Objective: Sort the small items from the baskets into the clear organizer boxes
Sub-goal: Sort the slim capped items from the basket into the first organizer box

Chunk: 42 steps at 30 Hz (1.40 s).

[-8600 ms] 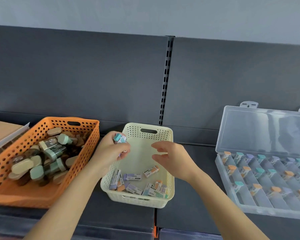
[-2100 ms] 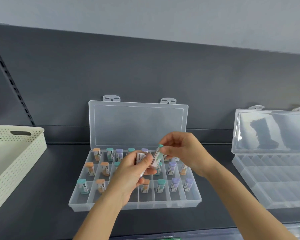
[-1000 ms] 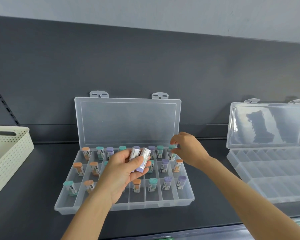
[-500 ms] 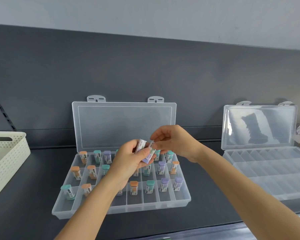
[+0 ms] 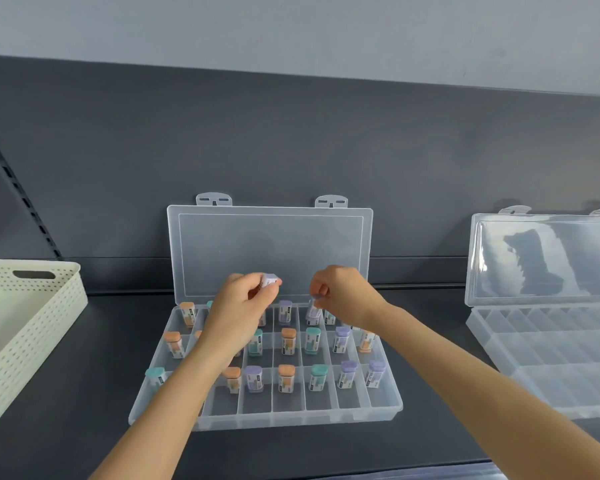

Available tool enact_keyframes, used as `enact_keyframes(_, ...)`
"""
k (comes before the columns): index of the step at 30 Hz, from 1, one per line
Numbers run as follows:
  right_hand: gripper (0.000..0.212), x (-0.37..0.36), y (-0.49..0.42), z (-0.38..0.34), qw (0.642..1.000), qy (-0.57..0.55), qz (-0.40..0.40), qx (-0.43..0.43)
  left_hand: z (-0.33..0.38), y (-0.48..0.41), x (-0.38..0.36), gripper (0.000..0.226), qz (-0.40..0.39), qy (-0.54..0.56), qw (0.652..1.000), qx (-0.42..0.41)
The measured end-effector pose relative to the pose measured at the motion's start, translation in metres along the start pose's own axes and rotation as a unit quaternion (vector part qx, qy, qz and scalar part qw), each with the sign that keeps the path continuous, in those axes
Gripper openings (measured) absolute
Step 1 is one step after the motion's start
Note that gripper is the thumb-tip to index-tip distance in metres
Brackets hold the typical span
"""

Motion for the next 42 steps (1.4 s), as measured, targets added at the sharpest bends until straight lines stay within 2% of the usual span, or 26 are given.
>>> enact_keyframes(4, 0.012, -0.017, -0.004, 0.001, 0.997, 0.062, -0.036, -0.002, -0.004, 0.0, 0.004, 0.019, -0.014, -0.006, 1.0, -0.016)
enact_keyframes(12, 0.016, -0.031, -0.005, 0.001, 0.992, 0.117, -0.054, 0.003, -0.01, -0.007, 0.008, 0.015, 0.025, -0.107, 0.994, -0.028)
enact_keyframes(16, 0.017, -0.027, -0.005, 0.003, 0.993, 0.105, -0.052, 0.0, -0.007, -0.017, 0.001, 0.011, 0.004, -0.122, 0.992, -0.037)
enact_keyframes(21, 0.025, -0.005, -0.003, 0.005, 1.0, 0.021, -0.011, -0.009, -0.004, -0.036, -0.016, 0.008, -0.05, -0.18, 0.98, -0.072)
enact_keyframes(25, 0.023, 0.004, 0.001, 0.001, 0.997, -0.03, 0.063, -0.016, -0.015, -0.047, -0.031, 0.009, -0.086, -0.261, 0.956, -0.106)
enact_keyframes(29, 0.024, 0.005, 0.006, 0.003, 0.993, -0.048, 0.099, -0.033, -0.022, -0.049, -0.038, 0.012, -0.077, -0.327, 0.931, -0.14)
enact_keyframes(37, 0.025, 0.001, 0.009, 0.002, 0.993, -0.056, 0.104, -0.031, -0.028, -0.048, -0.048, 0.007, -0.068, -0.413, 0.881, -0.22)
enact_keyframes(42, 0.025, -0.002, 0.01, 0.001, 0.994, -0.057, 0.093, -0.032, -0.026, -0.046, -0.048, 0.01, -0.06, -0.431, 0.869, -0.234)
Point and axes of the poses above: each hand's wrist, its own y-axis away from the middle knuckle, its own x-axis out of the back of the hand, z = x × y, the point moved 5 cm from there along -y, towards the middle knuckle
